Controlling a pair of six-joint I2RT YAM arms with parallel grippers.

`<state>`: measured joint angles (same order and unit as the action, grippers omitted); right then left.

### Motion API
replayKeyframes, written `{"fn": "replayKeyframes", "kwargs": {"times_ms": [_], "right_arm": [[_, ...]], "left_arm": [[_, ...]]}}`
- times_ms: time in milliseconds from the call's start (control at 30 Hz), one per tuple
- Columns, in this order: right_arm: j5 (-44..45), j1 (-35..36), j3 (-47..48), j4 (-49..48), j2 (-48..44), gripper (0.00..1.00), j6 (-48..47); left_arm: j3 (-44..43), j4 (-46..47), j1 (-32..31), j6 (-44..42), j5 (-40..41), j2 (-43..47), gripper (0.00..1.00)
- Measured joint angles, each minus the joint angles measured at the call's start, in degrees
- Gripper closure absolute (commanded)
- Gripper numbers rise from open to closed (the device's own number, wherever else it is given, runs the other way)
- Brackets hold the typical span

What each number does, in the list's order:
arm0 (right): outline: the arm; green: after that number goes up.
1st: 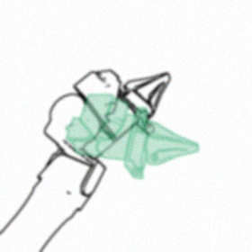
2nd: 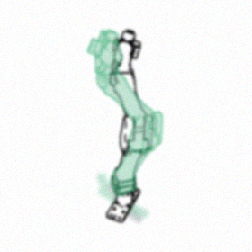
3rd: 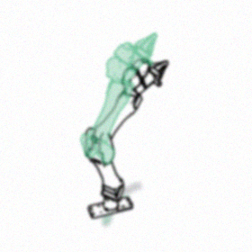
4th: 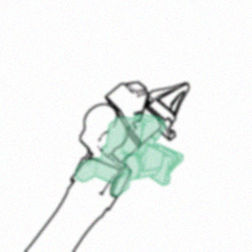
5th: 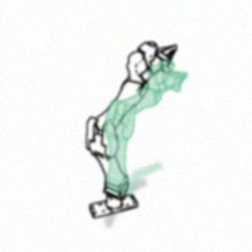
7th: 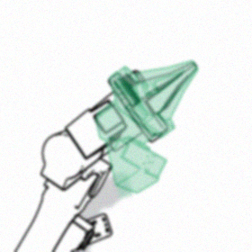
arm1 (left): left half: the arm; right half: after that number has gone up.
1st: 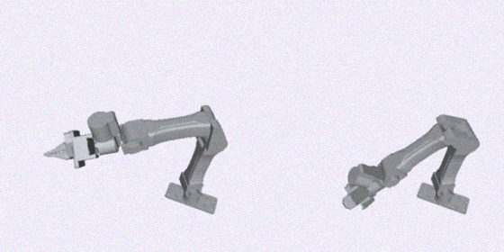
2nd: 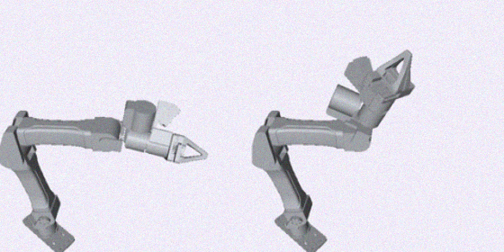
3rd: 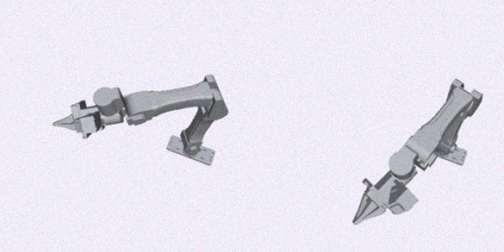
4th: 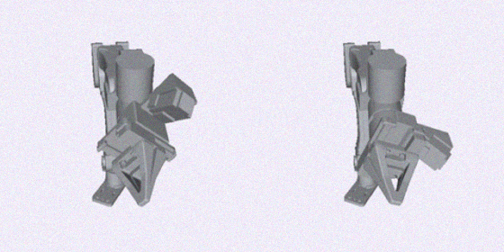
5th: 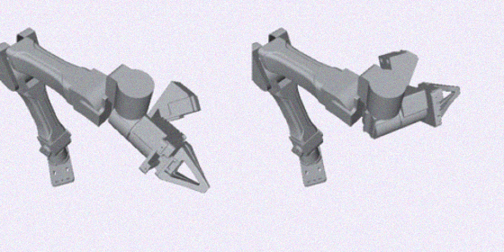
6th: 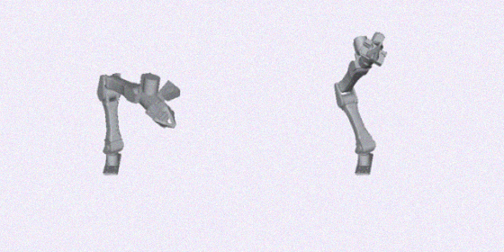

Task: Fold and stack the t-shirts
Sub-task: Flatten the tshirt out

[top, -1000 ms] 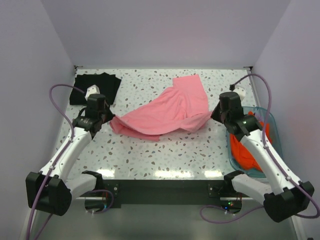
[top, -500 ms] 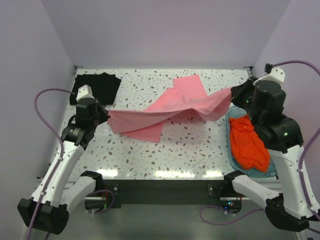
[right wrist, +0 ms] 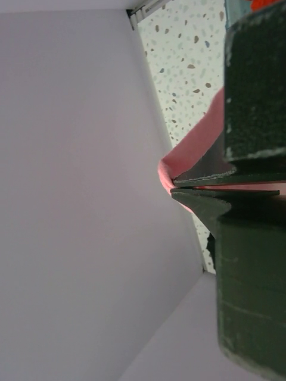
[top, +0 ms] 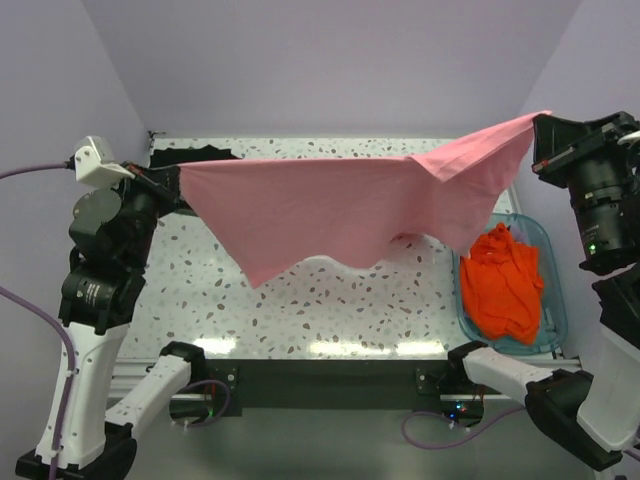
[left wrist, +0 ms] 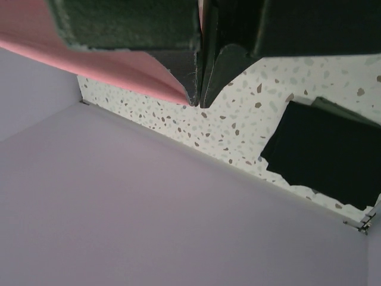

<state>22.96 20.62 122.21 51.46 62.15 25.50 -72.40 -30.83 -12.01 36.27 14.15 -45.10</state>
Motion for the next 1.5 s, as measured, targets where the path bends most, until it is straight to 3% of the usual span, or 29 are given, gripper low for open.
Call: {"fn": "replayKeyframes", "kwargs": {"times_ms": [167,300,500,633,733,800,900,1033,1200,1367,1500], "right_arm": [[-0.68,0.0,2.95,-1.4,3.89,1.0,-1.75],[-3.15,-0.02,-2.56,-5.99,8.48,1.0,-2.69],[-8.15,-0.07,-9.84,-16.46,27.21,1.0,-5.25],[-9.27,-0.2,0.81,-15.93,45.92,1.0,-7.93],[-9.03,-0.28,12.15,-14.58,53.77,1.0,-10.14],[-8.7,-0.42,17.31,-15.65,54.36,1.0,-11.58],[-7.56,-0.46,17.86,-20.65,49.05,1.0,-13.22],[-5.64,-0.46,11.32,-27.32,36.48,1.0,-14.67],[-4.28,-0.52,-5.68,-33.81,22.86,1.0,-13.84],[-4.31,-0.79,-30.36,-36.09,14.05,1.0,-9.16],[-6.1,-0.76,-56.24,-34.91,10.6,1.0,-2.75]], "left_arm": [[-2.56,1.73,0.0,-0.13,0.48,-4.11,1.0],[-0.46,6.29,0.0,-0.09,0.39,-10.73,1.0],[4.37,19.58,0.02,-0.59,-1.81,-28.09,1.0],[-2.67,26.49,0.26,-2.73,-6.67,-42.75,1.0],[-15.39,27.8,0.46,-4.68,-9.81,-50.99,1.0],[-23.87,28.57,0.5,-6.25,-11.13,-52.87,1.0],[-33.77,30.86,0.61,-8.55,-12.17,-52.65,1.0],[-37.03,35.39,1.2,-11.37,-12.28,-47.19,1.0],[-25.81,40.06,1.64,-12.39,-12.11,-38.36,1.0],[-2.29,41.86,1.73,-11.21,-9.79,-31.15,1.0],[16.57,38.88,1.75,-6.56,-6.19,-27.65,1.0]]}}
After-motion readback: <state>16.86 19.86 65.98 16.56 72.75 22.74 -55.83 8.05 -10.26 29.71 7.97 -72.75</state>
